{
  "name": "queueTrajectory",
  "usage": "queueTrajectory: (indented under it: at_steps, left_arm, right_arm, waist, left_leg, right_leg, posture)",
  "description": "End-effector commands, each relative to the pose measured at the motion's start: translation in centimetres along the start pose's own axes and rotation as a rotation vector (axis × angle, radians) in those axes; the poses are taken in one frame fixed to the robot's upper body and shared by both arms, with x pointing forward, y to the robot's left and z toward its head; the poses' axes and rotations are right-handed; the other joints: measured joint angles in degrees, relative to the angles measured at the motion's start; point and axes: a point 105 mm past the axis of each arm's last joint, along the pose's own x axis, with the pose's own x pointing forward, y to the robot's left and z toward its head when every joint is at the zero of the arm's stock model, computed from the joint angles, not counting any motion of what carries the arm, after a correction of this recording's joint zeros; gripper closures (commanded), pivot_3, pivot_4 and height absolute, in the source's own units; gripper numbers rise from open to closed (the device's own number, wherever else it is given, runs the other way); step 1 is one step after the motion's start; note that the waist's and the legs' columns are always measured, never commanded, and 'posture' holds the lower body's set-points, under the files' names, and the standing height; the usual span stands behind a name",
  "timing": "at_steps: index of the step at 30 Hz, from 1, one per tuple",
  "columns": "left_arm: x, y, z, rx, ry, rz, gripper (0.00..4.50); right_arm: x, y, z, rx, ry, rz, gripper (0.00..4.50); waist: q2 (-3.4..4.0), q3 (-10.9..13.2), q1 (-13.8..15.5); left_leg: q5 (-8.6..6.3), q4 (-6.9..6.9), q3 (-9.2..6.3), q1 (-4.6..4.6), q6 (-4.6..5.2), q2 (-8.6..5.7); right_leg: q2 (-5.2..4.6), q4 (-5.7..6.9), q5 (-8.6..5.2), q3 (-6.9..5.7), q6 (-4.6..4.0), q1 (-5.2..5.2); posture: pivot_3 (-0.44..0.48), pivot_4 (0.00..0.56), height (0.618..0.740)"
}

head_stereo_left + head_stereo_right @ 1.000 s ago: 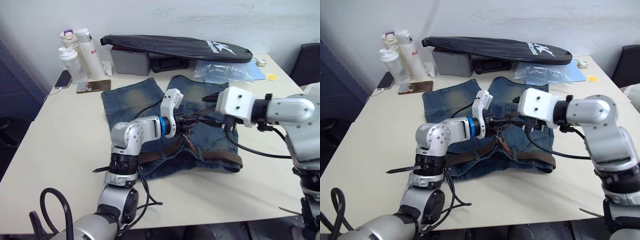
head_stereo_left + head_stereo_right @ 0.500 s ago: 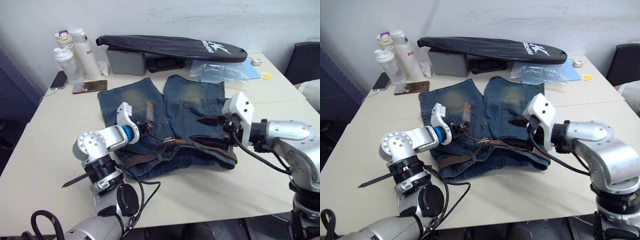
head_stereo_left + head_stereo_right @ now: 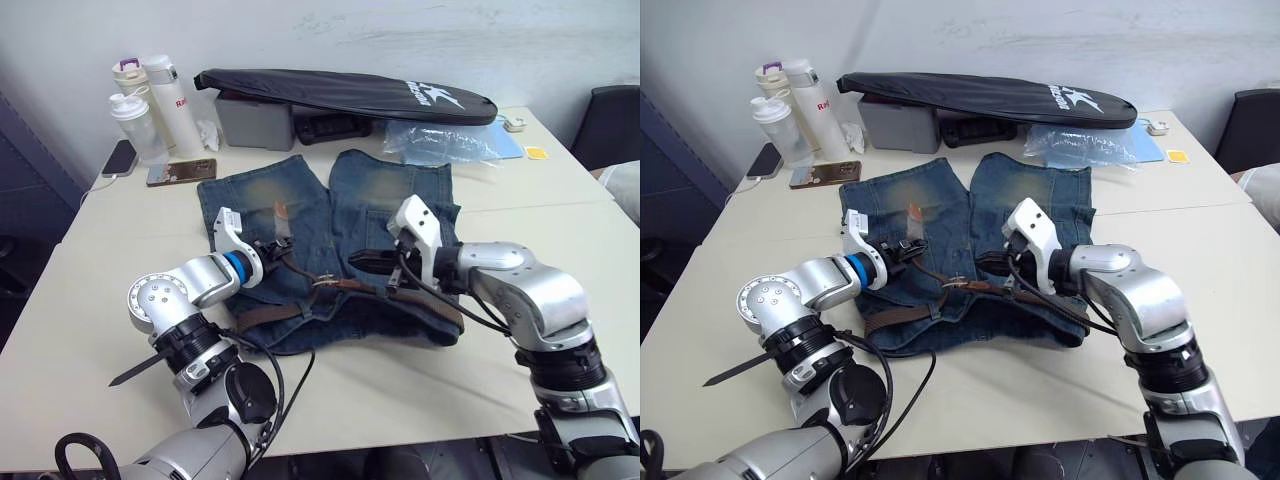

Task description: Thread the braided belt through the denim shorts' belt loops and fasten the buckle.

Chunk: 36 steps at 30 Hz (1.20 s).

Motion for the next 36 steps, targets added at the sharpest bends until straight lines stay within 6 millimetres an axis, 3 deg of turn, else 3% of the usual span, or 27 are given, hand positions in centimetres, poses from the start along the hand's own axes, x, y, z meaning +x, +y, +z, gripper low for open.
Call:
queueTrajectory:
  at_steps: [1,13,24,31,36]
  left_arm:
    - [3.8,-6.6,-6.6,-0.067,0.186,-0.264,4.50]
    - [3.2,-6.9,-6.9,0.034,0.257,-0.301,4.50]
    - [1.3,-7.0,-6.6,0.049,0.308,-0.411,4.50]
    - [-0.3,-7.8,-3.6,-0.093,0.198,-0.485,4.50]
    - [-1.3,-7.9,-2.3,-0.143,0.148,-0.472,4.50]
  right_arm:
    - [0.5,0.1,0.9,-0.042,-0.036,0.010,4.46]
    - [1.4,2.8,-4.4,-0.008,0.107,0.123,4.46]
    - [2.2,3.4,-8.5,-0.026,0.253,0.119,4.46]
    - [1.9,3.8,-11.2,0.035,0.376,0.125,4.46]
    - [1.7,3.9,-11.8,0.040,0.413,0.134,4.46]
  waist:
    - [0.01,0.0,0.0]
    - [0.07,0.0,-0.1]
    - [0.08,-0.1,0.0]
    - [0.04,-0.1,0.1]
    - [0.05,-0.2,0.1]
  left_leg:
    - [0.00,0.00,0.00,-0.02,0.00,0.00]
    - [-0.08,0.08,0.01,-0.06,-0.29,-0.03]
    - [-0.09,0.15,-0.02,0.06,-0.56,-0.01]
    - [-0.30,0.17,-0.06,0.47,-0.98,0.05]
    - [-0.58,0.20,-0.19,0.71,-1.46,0.05]
  right_leg:
    - [0.00,0.00,0.00,0.00,0.00,0.00]
    - [-0.05,-0.01,0.05,0.01,0.08,0.00]
    - [-0.07,-0.02,0.05,0.07,0.08,0.02]
    - [-0.23,0.00,0.04,0.31,0.08,0.25]
    - [-0.17,-0.01,0.04,0.36,0.09,0.31]
  posture:
    - [0.000,0.150,0.622]
    - [0.000,0.150,0.622]
    - [0.000,0.150,0.622]
    - [0.000,0.150,0.622]
    - [0.000,0.150,0.622]
